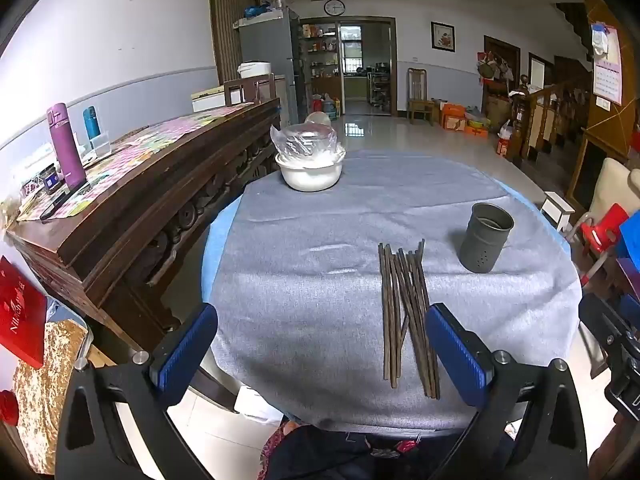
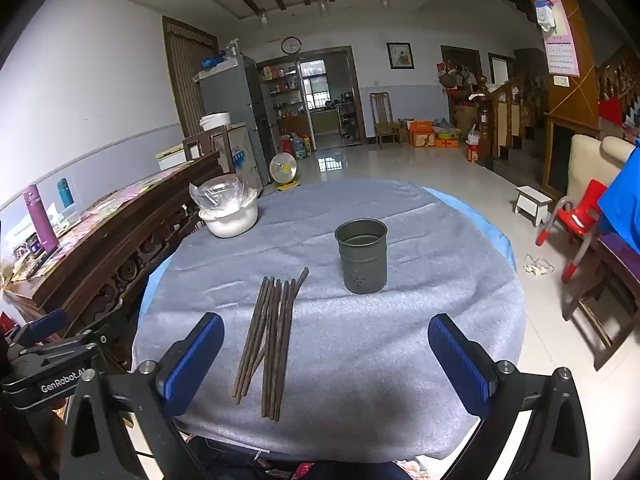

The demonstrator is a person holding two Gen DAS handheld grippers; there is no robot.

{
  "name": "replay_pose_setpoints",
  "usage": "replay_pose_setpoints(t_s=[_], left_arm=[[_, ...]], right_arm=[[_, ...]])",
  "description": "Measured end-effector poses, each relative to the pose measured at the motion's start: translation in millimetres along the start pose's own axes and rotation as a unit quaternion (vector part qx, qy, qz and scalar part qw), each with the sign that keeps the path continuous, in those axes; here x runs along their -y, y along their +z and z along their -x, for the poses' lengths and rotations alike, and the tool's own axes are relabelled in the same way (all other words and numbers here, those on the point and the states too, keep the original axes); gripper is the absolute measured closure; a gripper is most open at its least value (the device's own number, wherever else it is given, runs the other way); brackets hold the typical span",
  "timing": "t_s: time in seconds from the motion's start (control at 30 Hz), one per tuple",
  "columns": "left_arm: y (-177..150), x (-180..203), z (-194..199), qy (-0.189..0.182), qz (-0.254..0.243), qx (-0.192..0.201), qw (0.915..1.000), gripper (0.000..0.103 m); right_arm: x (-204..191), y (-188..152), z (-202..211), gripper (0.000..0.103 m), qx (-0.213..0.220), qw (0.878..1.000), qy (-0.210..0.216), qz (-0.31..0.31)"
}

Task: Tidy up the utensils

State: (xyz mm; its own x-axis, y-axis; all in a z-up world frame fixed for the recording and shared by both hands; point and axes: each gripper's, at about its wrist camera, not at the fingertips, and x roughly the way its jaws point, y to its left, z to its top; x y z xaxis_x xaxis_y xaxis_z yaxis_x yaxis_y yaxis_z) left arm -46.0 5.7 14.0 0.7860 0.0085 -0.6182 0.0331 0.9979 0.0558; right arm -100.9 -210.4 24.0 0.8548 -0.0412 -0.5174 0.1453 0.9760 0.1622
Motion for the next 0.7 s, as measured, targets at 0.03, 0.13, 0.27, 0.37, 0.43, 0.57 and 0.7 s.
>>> replay_pose_setpoints(t_s=[0.03, 0.13, 0.27, 0.37, 0.43, 0.57, 0.7], left_arm=[[0, 0, 0, 0.000, 0.000, 0.000, 1.0000, 0.000], [0, 0, 0, 0.000, 0.000, 0.000, 1.0000, 0.000], [0, 0, 0, 0.000, -0.001, -0.001, 1.0000, 0.000], [-3, 0, 2, 0.000, -0.004, -0.002, 1.0000, 0.000], [-5, -1, 3, 0.000, -0.005, -0.003, 1.0000, 0.000], [-9, -2, 7, 0.000, -0.006, -0.003, 1.0000, 0.000], [-15, -2, 11, 0.000, -0.011, -0.001, 0.9999, 0.000]], right_arm=[[3, 3, 3, 0.000, 0.000, 1.000, 0.001, 0.000], [1, 1, 2, 0.000, -0.001, 1.000, 0.003, 0.001], [-2, -2, 2, 0.000, -0.004, 1.000, 0.006, 0.003], [-7, -8, -2, 0.000, -0.002, 1.000, 0.001, 0.008], [-7, -11, -5, 0.000, -0.002, 1.000, 0.001, 0.006], [-6, -17, 5, 0.000, -0.009, 1.000, -0.002, 0.005], [-10, -24, 12, 0.000, -0.022, 1.000, -0.005, 0.017]])
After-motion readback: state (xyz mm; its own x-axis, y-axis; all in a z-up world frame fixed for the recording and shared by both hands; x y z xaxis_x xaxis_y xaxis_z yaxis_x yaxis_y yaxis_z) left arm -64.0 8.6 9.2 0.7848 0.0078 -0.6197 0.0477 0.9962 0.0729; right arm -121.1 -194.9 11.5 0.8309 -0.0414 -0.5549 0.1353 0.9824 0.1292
